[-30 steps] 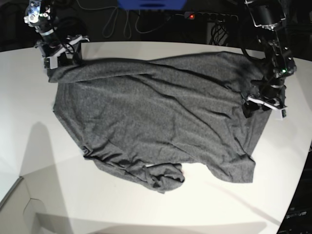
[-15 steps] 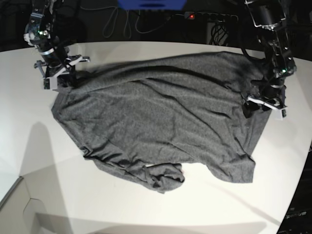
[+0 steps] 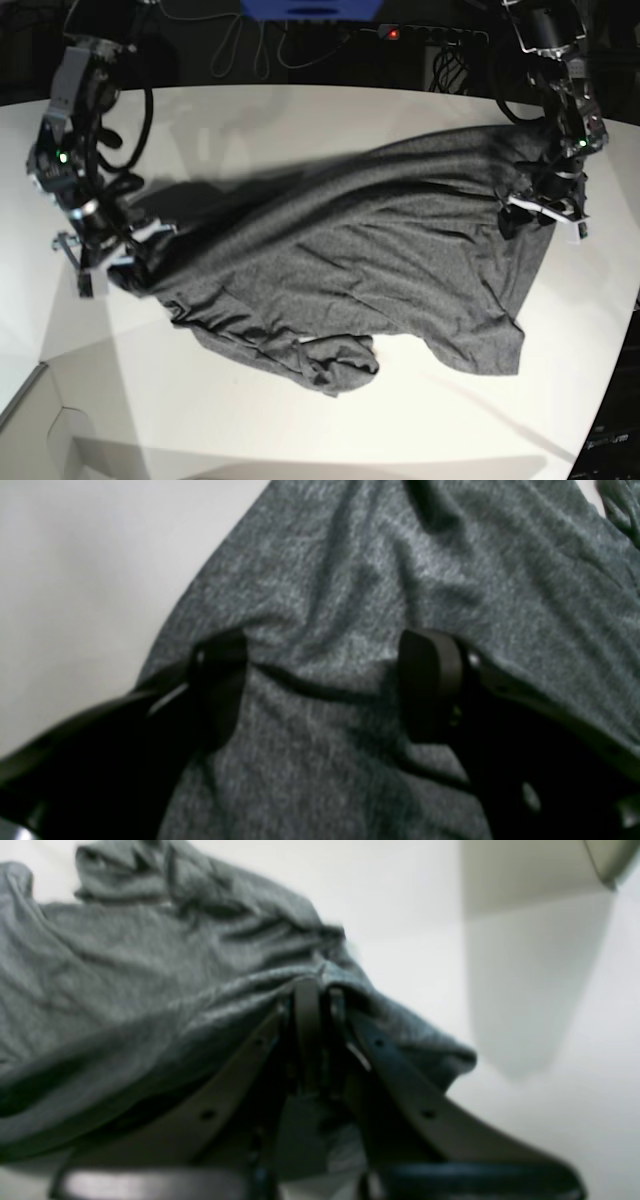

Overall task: Layout the t-shirt on the table in an organized manner, then fold the t-shirt properly
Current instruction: 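Pull the shirt body with the right gripper toward the left gripper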

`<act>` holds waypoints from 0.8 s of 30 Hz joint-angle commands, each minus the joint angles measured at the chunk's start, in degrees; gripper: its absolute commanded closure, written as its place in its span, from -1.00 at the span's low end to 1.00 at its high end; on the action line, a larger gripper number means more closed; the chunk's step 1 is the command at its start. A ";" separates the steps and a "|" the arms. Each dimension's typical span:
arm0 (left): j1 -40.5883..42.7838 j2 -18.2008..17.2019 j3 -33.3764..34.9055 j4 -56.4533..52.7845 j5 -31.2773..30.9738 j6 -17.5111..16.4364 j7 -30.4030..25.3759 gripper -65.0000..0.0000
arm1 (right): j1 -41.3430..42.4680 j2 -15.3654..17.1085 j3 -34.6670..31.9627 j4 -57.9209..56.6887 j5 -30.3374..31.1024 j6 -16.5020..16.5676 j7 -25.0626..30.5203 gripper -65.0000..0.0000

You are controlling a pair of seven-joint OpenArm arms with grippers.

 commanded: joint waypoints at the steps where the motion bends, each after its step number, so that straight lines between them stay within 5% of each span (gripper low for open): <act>1: 0.17 -0.49 -0.03 0.20 0.60 0.51 2.13 -0.43 | 1.96 0.44 0.11 0.36 0.65 -0.09 0.94 1.00; 7: 0.35 -0.49 -0.03 0.03 0.60 0.51 2.13 -0.43 | 9.34 2.99 -7.10 -10.63 0.56 -0.09 -0.03 0.96; 15: 0.35 -0.49 -0.03 0.20 0.60 0.51 2.13 -0.43 | 12.68 5.81 -11.23 -14.32 0.65 -0.35 0.50 0.02; 24: -0.09 -0.49 -0.03 -0.33 0.60 0.51 2.13 -0.43 | -3.14 2.99 -4.82 -2.19 0.65 -0.35 -0.03 -0.03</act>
